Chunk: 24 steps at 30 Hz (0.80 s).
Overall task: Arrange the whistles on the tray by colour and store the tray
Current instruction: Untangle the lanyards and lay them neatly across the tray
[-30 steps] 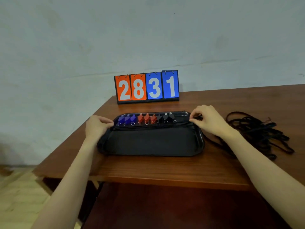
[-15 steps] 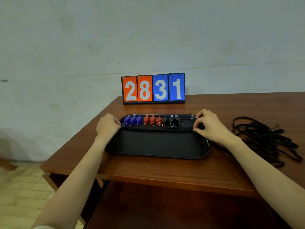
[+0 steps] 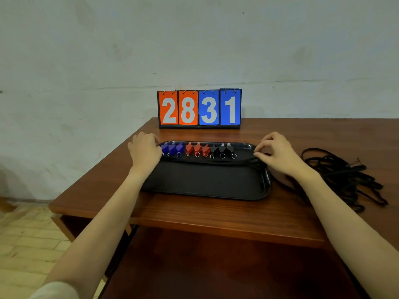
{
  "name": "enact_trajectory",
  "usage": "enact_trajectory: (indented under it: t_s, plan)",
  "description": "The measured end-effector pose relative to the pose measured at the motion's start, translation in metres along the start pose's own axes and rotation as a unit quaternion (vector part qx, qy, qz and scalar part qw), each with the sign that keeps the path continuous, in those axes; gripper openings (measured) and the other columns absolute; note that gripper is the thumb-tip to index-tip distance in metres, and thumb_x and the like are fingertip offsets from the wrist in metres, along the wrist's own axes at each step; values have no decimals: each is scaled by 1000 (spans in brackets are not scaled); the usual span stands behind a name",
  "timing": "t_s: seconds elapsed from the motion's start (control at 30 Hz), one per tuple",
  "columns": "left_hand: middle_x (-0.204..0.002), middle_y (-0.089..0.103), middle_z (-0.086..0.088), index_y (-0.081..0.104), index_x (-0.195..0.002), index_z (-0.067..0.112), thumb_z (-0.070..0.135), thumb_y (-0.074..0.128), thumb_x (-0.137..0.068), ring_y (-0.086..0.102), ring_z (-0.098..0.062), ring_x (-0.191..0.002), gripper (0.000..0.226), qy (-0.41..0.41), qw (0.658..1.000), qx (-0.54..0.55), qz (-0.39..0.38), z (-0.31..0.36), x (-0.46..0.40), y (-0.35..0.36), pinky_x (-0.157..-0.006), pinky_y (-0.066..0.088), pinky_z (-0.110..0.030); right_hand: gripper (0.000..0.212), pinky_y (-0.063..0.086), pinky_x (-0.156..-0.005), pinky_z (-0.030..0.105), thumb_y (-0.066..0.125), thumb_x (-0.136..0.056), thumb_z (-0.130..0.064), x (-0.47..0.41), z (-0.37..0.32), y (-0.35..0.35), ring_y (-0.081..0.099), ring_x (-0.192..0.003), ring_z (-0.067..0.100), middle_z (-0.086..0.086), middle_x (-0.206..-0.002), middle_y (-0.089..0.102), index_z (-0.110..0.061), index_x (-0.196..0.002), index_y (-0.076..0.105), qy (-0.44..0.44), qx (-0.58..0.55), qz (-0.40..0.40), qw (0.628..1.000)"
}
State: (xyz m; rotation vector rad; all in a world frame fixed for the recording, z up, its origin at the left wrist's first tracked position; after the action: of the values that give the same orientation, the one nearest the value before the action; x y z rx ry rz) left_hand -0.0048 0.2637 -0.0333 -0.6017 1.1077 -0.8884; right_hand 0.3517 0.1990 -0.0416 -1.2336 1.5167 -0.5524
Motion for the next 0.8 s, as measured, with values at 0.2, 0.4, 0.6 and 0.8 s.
enact_trajectory:
  t_s: [0.2, 0.4, 0.6, 0.8]
  plan:
    - [-105, 67, -1, 68, -103, 17, 19, 65, -87, 59, -12, -92, 17, 95, 985, 118, -87, 68, 17, 16, -90, 52, -39, 8, 43, -84, 30, 61, -90, -13, 11, 48, -50, 58, -95, 18, 6, -102, 67, -16, -91, 69, 129, -49, 79, 987]
    - [-111, 64, 1, 65, -111, 18, 23, 64, -87, 59, -14, -103, 24, 212, 956, 161, -121, 152, 37, 27, -96, 48, -41, 17, 45, -96, 39, 61, -87, 5, 26, 93, -42, 54, -119, 32, 16, -124, 62, -6, -92, 73, 270, -26, -89, 958]
    - [-106, 65, 3, 65, -111, 19, 25, 64, -87, 59, -12, -99, 25, 265, 935, 197, -129, 214, 49, 34, -92, 50, -39, 20, 48, -86, 31, 63, -86, 4, 29, 97, -37, 59, -110, 30, 14, -122, 63, -6, -100, 73, 283, -32, -111, 952]
    - [-107, 63, 2, 61, -116, 18, 24, 62, -88, 60, -13, -98, 28, 307, 916, 223, -131, 243, 67, 47, -92, 49, -41, 15, 53, -83, 34, 68, -86, -6, 31, 113, -40, 62, -83, 21, 10, -93, 70, -13, -72, 69, 332, -18, -38, 942]
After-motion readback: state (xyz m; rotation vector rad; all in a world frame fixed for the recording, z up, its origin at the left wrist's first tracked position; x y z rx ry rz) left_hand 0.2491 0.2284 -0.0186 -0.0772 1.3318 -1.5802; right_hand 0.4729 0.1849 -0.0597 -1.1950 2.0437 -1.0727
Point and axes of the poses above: each hand's wrist, its own x-axis away from the middle knuckle, its own y-axis out of the palm, z = x × y, the point moved 6 cm from there along -x, towards the middle knuckle
